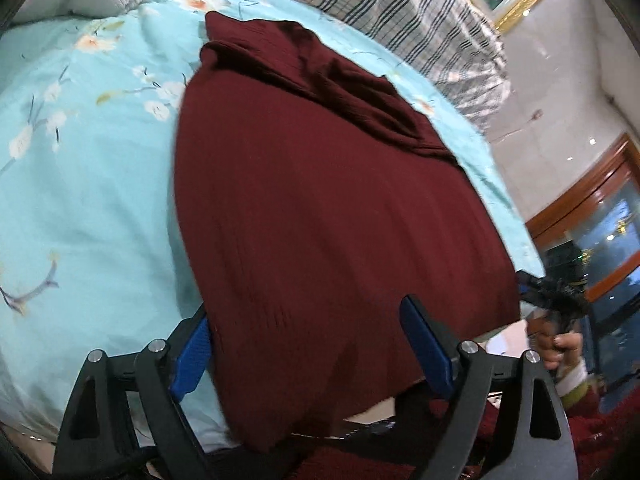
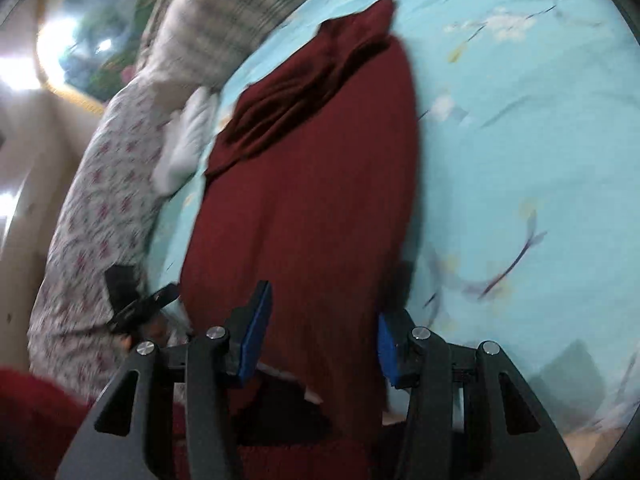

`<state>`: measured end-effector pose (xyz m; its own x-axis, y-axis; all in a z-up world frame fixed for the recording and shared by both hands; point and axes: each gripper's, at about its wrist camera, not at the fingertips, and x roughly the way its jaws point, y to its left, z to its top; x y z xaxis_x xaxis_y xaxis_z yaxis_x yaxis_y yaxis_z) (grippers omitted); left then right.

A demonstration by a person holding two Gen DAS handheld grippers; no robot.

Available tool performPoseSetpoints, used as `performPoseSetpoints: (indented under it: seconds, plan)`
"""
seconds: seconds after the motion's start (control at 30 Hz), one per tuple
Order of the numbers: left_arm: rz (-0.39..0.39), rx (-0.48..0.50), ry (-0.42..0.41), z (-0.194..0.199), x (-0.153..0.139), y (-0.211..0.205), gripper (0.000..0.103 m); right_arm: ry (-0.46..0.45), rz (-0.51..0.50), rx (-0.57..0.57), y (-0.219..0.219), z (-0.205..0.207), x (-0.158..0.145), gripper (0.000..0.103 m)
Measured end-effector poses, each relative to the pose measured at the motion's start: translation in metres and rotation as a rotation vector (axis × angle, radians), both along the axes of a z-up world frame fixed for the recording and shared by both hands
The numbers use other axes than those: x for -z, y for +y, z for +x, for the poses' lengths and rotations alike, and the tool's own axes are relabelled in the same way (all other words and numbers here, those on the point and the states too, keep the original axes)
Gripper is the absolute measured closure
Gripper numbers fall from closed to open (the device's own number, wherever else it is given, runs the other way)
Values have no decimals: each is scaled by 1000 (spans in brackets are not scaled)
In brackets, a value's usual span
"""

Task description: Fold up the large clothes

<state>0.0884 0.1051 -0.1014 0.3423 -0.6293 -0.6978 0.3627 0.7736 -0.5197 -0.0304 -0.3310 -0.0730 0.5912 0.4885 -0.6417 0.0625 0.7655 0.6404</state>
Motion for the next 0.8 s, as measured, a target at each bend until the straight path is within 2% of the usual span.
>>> performPoseSetpoints:
  seconds: [0.03,0.07,0.1,0.13,0.17,0.2,0.23,0.27,0.3,0.33,0.53,0.8]
  plan:
    - [-6,3,-4,-2,1,0,24,-9,0,-2,1,0,2,54]
    - [-7,6,-5,-2,2,-2,31,-21,3,1,2,1,3,54]
    - [-8,11,-1,-1,2,-3,41,-30,10,4,2,3,3,55]
    - [-9,16,3,0,2,-3,48,-37,14,8,1,6,4,58]
    - [-7,27,11,0,3,-5,61,-33,9,8,0,7,5,61]
    - [4,34,15,0,4,-7,73,-25,-1,7,0,8,6,68]
    - [19,35,12,0,5,-10,79,-14,-16,3,1,9,7,78]
    - [29,37,7,-1,5,-12,90,-6,-26,3,3,5,9,83]
    - [38,36,2,-2,6,-11,91,2,-30,-1,2,6,10,93]
    - [40,30,-6,-2,5,-9,91,4,-31,-3,1,5,10,97]
    - [-1,-25,-74,-3,-19,-4,93,-113,37,-7,-3,4,-11,98]
    - [-50,-91,-232,13,-80,-4,93,-252,63,12,-5,26,-54,98]
